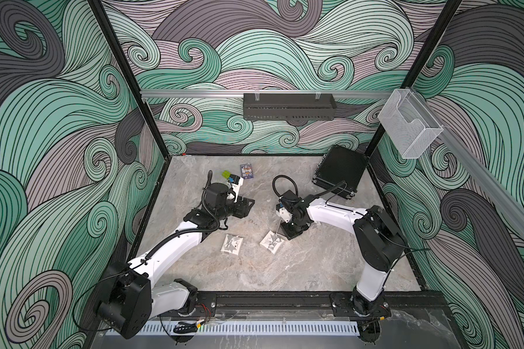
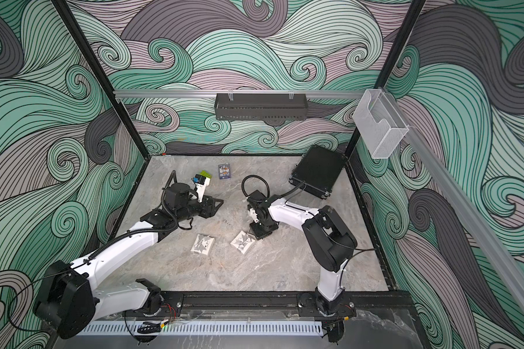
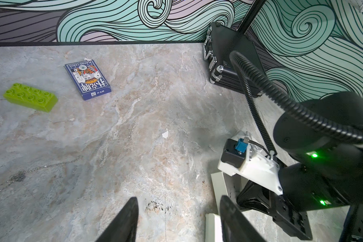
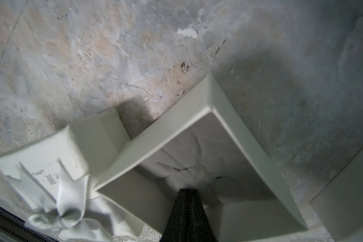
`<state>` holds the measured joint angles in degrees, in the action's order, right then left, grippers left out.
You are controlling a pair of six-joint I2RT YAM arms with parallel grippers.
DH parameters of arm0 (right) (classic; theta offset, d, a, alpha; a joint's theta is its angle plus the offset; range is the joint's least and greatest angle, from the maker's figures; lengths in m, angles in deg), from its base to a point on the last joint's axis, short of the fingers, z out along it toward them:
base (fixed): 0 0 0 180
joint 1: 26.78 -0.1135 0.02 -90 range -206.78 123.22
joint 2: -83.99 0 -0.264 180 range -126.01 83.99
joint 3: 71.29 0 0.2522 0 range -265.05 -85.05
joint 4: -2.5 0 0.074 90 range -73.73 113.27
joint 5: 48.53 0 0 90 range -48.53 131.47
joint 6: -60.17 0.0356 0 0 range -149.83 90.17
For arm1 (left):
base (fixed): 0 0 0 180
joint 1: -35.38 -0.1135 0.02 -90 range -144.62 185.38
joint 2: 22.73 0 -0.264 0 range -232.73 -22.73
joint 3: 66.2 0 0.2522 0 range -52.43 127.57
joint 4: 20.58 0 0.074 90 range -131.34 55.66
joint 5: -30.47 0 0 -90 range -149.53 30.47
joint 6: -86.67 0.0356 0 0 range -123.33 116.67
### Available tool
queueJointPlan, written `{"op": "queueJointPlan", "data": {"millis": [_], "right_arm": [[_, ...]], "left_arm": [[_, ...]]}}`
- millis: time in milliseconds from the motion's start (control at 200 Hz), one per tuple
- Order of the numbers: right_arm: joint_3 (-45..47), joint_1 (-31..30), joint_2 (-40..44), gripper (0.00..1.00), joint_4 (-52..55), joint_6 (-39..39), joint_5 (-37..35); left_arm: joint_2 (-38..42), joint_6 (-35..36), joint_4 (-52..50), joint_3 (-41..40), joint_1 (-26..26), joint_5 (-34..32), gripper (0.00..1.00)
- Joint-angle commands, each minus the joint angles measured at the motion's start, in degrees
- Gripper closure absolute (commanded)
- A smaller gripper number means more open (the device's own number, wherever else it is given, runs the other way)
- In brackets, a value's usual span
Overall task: Take the necklace out of the lift-off lid jewelry box
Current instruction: Place the inner lining in the jewelry box.
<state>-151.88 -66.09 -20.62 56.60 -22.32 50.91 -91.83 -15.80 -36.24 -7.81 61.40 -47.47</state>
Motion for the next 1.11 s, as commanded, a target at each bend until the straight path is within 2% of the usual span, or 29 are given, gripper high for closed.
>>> {"op": "queueJointPlan", "data": {"millis": [0, 195, 310, 365, 475, 570, 771, 936, 1101], "right_arm": [[-1.5, -0.3, -1.5, 0.91, 0.3, -0.5, -0.3], [-2.5, -0.3, -1.9, 0.9, 0.3, -0.5, -0.9], [-2.3, -0.2, 1.8, 0.85, 0.4, -0.5, -2.4], [-2.2, 0.0, 3.9, 0.79, 0.3, -0.7, -3.3], [-2.2, 1.7, 7.7, 0.53, 0.6, -1.5, -3.9], [-2.0, 4.2, 9.7, 0.41, 0.7, -2.0, -5.6], [-1.6, 10.7, 9.6, 0.15, 0.7, -3.0, -11.6], [-2.4, 13.1, 5.5, 0.08, 0.8, -4.7, -14.1], [-3.3, 13.6, 2.1, 0.05, 0.7, -5.0, -14.2]], "left_arm": [[1.5, 0.6, -0.7, -0.2, 0.4, -1.2, 0.39], [1.8, 0.5, -0.7, -0.2, 0.4, -1.3, 0.39], [2.1, 0.6, -0.7, -0.5, 0.4, -1.6, 0.39], [2.1, 0.5, -0.9, -0.5, 0.4, -1.6, 0.39], [2.1, 0.6, -0.9, -0.7, 0.4, -1.0, 0.39], [2.0, 1.0, -0.7, -1.3, 0.4, 0.6, 0.38], [0.1, 5.4, -1.5, -1.4, 0.7, 11.1, 0.37], [-0.3, 6.2, -1.4, -2.0, 1.7, 10.9, 0.37], [-0.2, 7.3, -2.0, -2.1, 2.5, 11.4, 0.36]]}}
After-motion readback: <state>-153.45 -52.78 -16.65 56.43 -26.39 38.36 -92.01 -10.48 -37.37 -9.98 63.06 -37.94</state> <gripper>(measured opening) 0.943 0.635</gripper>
